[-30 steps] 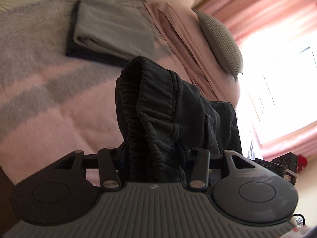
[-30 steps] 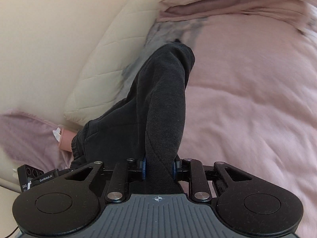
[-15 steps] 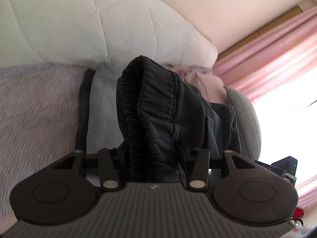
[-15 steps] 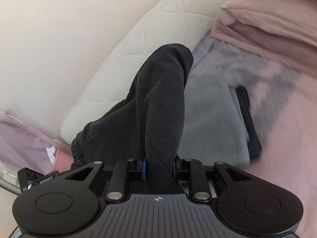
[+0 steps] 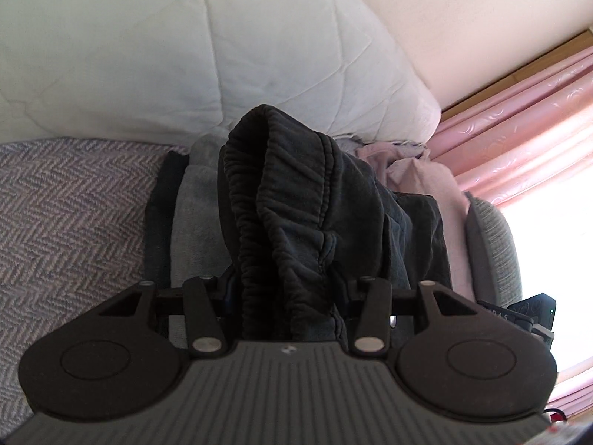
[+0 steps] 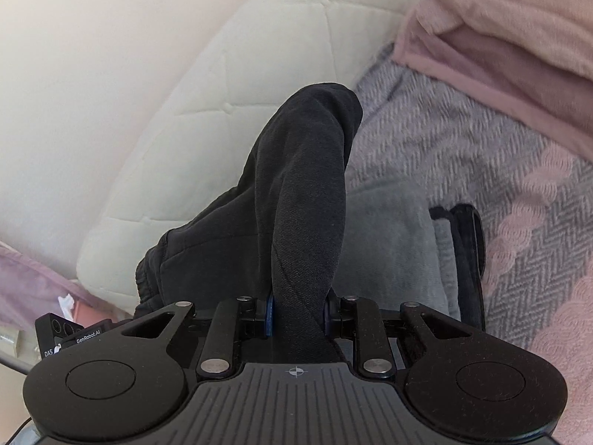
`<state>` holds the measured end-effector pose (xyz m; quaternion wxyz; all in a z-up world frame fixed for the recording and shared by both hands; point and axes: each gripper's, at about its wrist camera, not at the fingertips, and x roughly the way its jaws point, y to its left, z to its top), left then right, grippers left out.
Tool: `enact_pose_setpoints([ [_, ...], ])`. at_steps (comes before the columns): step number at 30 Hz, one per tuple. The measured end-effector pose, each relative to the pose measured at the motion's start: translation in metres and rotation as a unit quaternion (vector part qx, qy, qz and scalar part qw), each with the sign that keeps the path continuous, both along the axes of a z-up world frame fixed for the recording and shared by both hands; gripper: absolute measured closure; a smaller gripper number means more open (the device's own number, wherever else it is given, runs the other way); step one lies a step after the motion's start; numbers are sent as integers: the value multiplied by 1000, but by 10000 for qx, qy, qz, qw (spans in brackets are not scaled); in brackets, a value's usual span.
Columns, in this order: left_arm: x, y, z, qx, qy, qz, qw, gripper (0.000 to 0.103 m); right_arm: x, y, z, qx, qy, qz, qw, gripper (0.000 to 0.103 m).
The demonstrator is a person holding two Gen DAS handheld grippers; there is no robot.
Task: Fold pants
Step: 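Lift and carry the folded trousers with both tools toward the headboard, then lower the trousers onto the grey folded clothes stack with both tools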
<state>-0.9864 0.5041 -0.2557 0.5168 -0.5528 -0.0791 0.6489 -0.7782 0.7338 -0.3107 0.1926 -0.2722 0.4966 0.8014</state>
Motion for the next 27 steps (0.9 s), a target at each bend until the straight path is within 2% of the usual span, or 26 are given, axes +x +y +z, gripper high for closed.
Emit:
enact_pose_setpoints([
  [5,-2,0,-27,-154,-70,-39,9998,60,0,0,-25,-134,-219,7,9997,82],
  [6,-1,0,-35,-202,-90,-40,9997,59,-4,-1,-30,-22,-440,-1,9990,79],
  [7,0,0,-43,-259,-70,-34,9996,54,-6,-3,-32,112,-605,-38,9981,70],
  [9,-2,0,-51,-354,-12,3,9994,48,-8,-10,-29,285,-757,-211,9965,61],
  [12,-5,-6,-42,-434,117,69,9990,44,-4,-21,-11,776,-1066,-387,9905,54],
  [14,-5,-15,-28,-510,450,19,9977,41,0,-28,5,1286,-1337,-452,9816,53],
  [15,-3,-18,-19,-579,677,62,9960,43,2,-33,13,1559,-1436,-508,9760,53],
  [17,0,-21,3,-713,1171,190,9904,53,2,-35,27,1954,-1493,-589,9675,53],
  [18,4,-19,14,-733,1445,246,9865,64,0,-37,34,2178,-1462,-557,9634,53],
  [20,16,-9,36,-767,2102,267,9743,72,-13,-42,44,2626,-1439,-432,9531,55],
  [21,24,-1,45,-711,2404,185,9679,81,-24,-45,46,2905,-1521,-308,9442,58],
  [22,33,7,51,-644,2622,82,9628,86,-36,-47,45,3113,-1626,-170,9362,64],
  [25,52,35,51,-637,3069,-268,9492,86,-70,-50,35,3554,-1817,90,9168,74],
  [27,55,55,37,-865,3171,-344,9438,86,-86,-47,23,3726,-1940,170,9073,78],
])
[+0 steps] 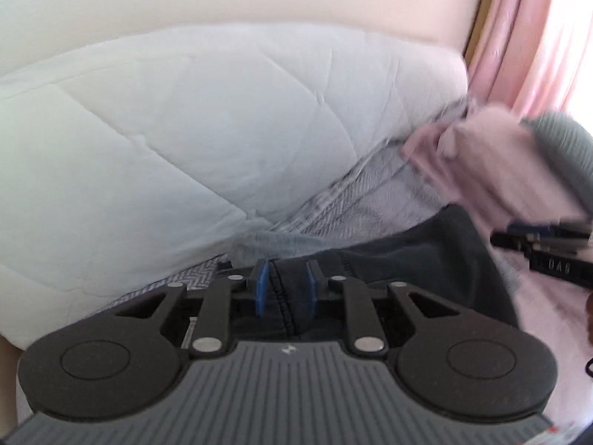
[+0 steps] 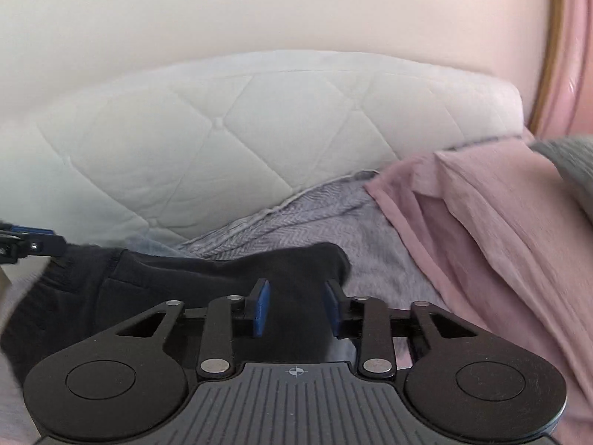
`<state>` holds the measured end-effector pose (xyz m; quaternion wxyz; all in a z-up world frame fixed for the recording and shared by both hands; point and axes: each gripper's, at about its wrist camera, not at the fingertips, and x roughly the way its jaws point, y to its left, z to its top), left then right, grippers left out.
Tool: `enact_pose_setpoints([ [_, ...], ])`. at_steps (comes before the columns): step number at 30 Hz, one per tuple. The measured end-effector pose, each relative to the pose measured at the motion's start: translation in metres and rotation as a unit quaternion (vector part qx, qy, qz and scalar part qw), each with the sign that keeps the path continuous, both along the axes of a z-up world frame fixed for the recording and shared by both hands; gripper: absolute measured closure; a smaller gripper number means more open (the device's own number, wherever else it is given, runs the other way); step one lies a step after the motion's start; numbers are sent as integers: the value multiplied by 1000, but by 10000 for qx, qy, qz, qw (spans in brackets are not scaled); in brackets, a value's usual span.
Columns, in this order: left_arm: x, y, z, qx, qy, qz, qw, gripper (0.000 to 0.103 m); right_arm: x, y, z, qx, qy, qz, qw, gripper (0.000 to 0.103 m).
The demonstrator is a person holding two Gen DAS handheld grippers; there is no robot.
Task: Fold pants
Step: 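Lower the trousers onto the grey folded clothes stack with both tools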
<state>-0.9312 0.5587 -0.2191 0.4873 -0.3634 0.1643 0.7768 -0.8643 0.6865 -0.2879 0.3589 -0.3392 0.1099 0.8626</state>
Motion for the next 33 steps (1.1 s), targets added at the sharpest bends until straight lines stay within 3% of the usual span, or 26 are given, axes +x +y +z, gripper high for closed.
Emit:
enact_pose_setpoints([
  [2,-4,14,-21,-199,-4,118,9997,86,-9,7,-16,20,-271,41,9996,82],
  [6,-6,15,-51,-94,292,22,9995,83,-15,15,-46,106,-524,36,9986,83],
  [10,-3,22,-67,-71,560,-101,9984,81,-16,23,-48,45,-504,-62,9987,83],
  [14,-7,16,-53,-105,320,7,9994,81,0,7,-26,-102,-298,-134,9994,83],
  [17,-5,2,-30,-116,-19,162,9998,82,19,-20,-12,-347,94,-184,9992,83],
  [21,22,-32,-3,-135,-272,27,9995,83,44,-67,0,-806,431,-204,9956,83],
  [24,50,-55,2,-327,-268,-145,9990,83,53,-100,1,-1052,622,-183,9923,83],
  [26,63,-61,-6,-530,-76,-164,9984,82,44,-117,-6,-1202,497,-53,9915,83],
  [29,68,-56,-25,-686,205,-139,9973,80,18,-130,-29,-1011,-41,78,9948,83],
  [33,62,-50,-36,-849,45,32,9964,80,3,-127,-37,-1075,-335,86,9936,83],
])
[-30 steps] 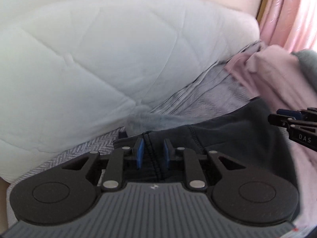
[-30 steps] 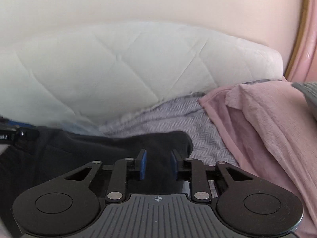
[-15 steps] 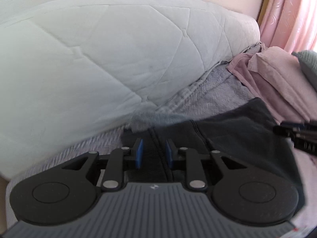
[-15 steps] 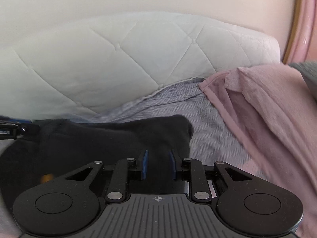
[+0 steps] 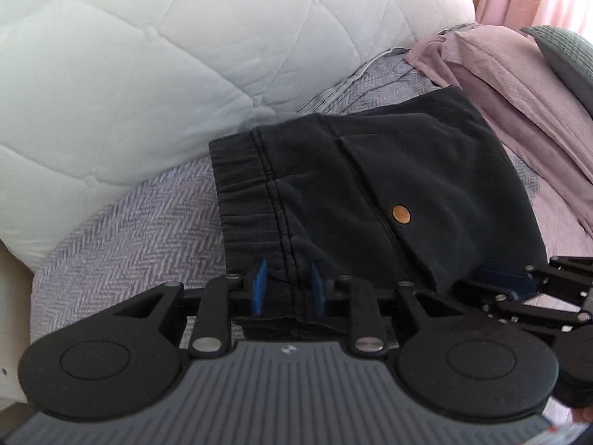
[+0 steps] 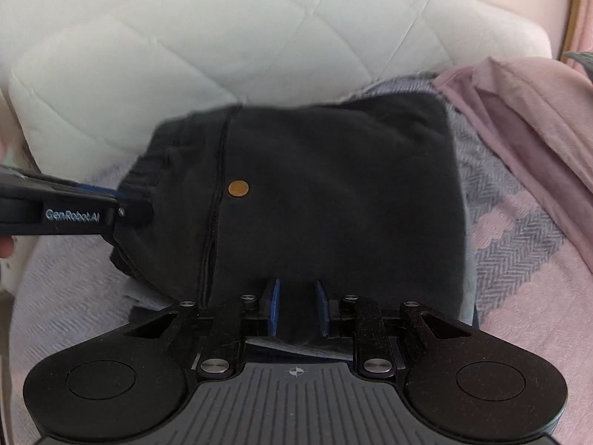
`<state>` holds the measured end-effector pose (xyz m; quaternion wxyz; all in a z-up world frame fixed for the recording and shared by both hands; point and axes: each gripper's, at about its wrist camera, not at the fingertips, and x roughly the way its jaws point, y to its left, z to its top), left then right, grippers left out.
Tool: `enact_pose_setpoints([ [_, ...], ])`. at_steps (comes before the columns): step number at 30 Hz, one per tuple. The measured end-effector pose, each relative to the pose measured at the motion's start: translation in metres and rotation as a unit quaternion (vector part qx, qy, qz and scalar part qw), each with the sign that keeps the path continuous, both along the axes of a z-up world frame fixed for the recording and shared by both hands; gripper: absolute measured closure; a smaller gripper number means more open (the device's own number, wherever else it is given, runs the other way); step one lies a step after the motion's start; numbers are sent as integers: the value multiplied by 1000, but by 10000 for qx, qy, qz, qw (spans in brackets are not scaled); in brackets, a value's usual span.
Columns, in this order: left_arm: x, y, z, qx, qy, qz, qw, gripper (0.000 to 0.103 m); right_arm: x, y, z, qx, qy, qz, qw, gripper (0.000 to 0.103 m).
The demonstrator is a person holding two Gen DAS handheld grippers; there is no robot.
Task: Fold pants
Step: 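Lower the trousers onto the grey folded clothes stack with both tools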
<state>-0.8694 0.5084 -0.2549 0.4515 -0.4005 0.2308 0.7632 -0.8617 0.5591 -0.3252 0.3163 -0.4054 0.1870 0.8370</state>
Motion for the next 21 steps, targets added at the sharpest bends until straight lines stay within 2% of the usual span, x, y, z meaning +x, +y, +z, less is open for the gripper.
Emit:
enact_pose_setpoints([
  [15,-6,1,2,15,-173,-5,9998,80,-2,5,6,-89,-146,-36,9998,83],
  [18,-11,0,15,242,-235,5,9994,80,5,11,23,-15,158,-153,9998,83],
  [21,-21,4,27,526,-175,59,9984,81,11,27,36,278,471,-509,9972,83],
])
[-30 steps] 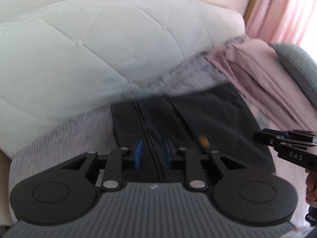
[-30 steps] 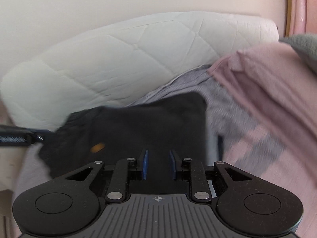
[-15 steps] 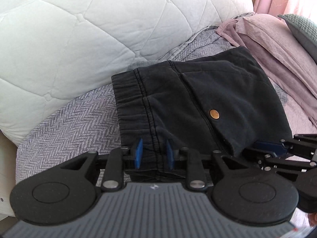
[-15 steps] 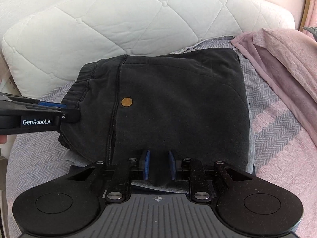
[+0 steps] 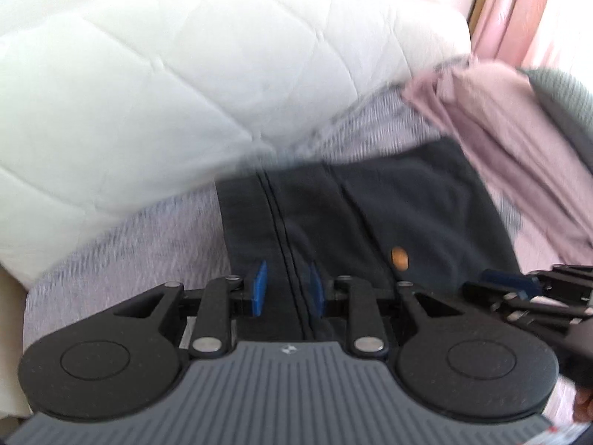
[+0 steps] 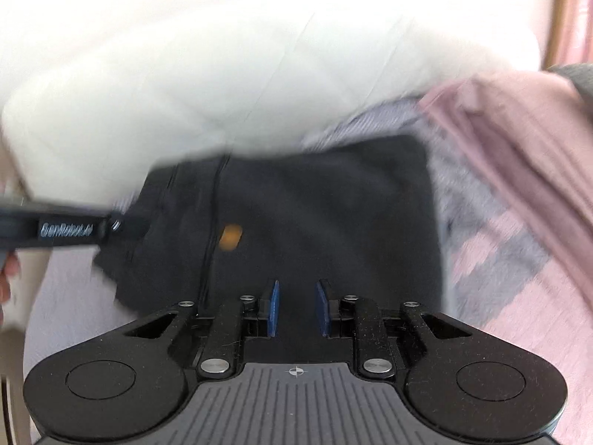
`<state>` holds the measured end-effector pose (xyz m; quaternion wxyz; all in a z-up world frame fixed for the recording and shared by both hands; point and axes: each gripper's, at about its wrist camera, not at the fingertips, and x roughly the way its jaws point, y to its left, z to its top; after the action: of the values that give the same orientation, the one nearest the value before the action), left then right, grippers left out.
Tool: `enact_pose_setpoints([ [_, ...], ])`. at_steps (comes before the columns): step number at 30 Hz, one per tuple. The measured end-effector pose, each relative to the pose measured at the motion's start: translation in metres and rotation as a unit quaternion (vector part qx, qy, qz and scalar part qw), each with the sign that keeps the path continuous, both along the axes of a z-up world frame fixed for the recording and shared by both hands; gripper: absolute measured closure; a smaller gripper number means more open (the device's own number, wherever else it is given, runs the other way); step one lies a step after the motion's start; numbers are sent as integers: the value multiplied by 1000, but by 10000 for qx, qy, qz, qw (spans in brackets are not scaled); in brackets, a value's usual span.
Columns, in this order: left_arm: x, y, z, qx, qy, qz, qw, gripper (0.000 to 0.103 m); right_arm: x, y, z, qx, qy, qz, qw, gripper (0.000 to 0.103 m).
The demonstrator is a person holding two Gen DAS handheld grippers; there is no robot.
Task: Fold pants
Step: 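Lower the trousers onto the grey folded clothes stack with both tools, then open both tools and withdraw them from the stack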
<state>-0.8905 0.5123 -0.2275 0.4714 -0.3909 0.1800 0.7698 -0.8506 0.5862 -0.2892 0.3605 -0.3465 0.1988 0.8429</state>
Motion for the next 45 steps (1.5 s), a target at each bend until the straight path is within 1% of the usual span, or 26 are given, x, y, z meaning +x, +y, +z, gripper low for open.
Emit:
enact_pose_setpoints([
  [1,-4,6,1,24,52,0,10000,81,1,7,2,92,36,-104,9999,83],
  [3,-11,17,-2,-32,189,11,9998,81,1,24,-1,176,-29,-306,9994,83],
  [6,-20,33,-13,-164,291,-2,9994,81,2,44,-13,180,-183,-513,9984,83],
  [7,-23,38,-20,-242,322,-7,9992,81,2,52,-22,65,-339,-527,9980,83],
  [8,-26,40,-27,-301,346,21,9989,81,2,57,-30,-3,-395,-469,9981,83],
  [9,-29,42,-35,-333,354,57,9988,79,2,58,-35,30,-430,-407,9982,83],
  [11,-34,43,-46,-301,279,78,9991,79,1,56,-36,217,-530,-209,9981,83],
  [13,-34,45,-47,-317,323,99,9989,79,2,55,-32,212,-590,-209,9978,83],
  [16,-31,41,-38,-325,353,123,9988,79,13,46,-18,22,-292,-385,9988,83],
  [18,-28,33,-28,-224,339,116,9991,80,26,36,-10,5,-69,-380,9993,83],
  [20,-22,26,-19,-199,326,70,9992,80,32,24,-5,-24,-48,-343,9994,83],
  [24,-5,7,-4,-294,222,-7,9993,80,31,4,-3,-125,-212,-378,9990,83],
  [26,4,1,-4,-419,148,-102,9990,77,31,3,-11,-368,-396,-453,9975,83],
  [27,7,1,-7,-534,136,-138,9984,75,32,1,-12,-371,-385,-486,9974,83],
  [28,10,0,-11,-652,161,-94,9977,74,32,-1,-8,-372,-364,-506,9974,83],
  [30,13,-3,-7,-667,132,24,9977,74,36,-9,6,-333,-276,-544,9976,83],
  [32,16,-7,3,-631,28,67,9980,72,45,-19,18,-306,-97,-551,9980,83],
  [33,19,-11,9,-614,18,70,9981,69,50,-25,24,-356,-31,-561,9978,83],
  [38,47,-36,44,-557,171,-20,9983,59,70,-61,54,-516,262,-615,9964,81],
  [39,53,-43,51,-538,173,-22,9984,54,73,-69,59,-526,289,-621,9963,79],
  [40,58,-49,58,-518,167,-31,9985,47,77,-77,67,-536,303,-607,9963,71],
  [41,64,-57,66,-484,167,-34,9987,44,80,-84,73,-549,300,-600,9962,66],
  [42,70,-65,72,-442,177,-25,9989,38,84,-93,81,-553,312,-591,9962,57],
  [43,78,-75,80,-408,201,-20,9990,36,90,-102,88,-540,360,-578,9962,53],
  [45,92,-92,93,-419,318,-50,9986,36,101,-120,102,-521,494,-566,9958,50],
])
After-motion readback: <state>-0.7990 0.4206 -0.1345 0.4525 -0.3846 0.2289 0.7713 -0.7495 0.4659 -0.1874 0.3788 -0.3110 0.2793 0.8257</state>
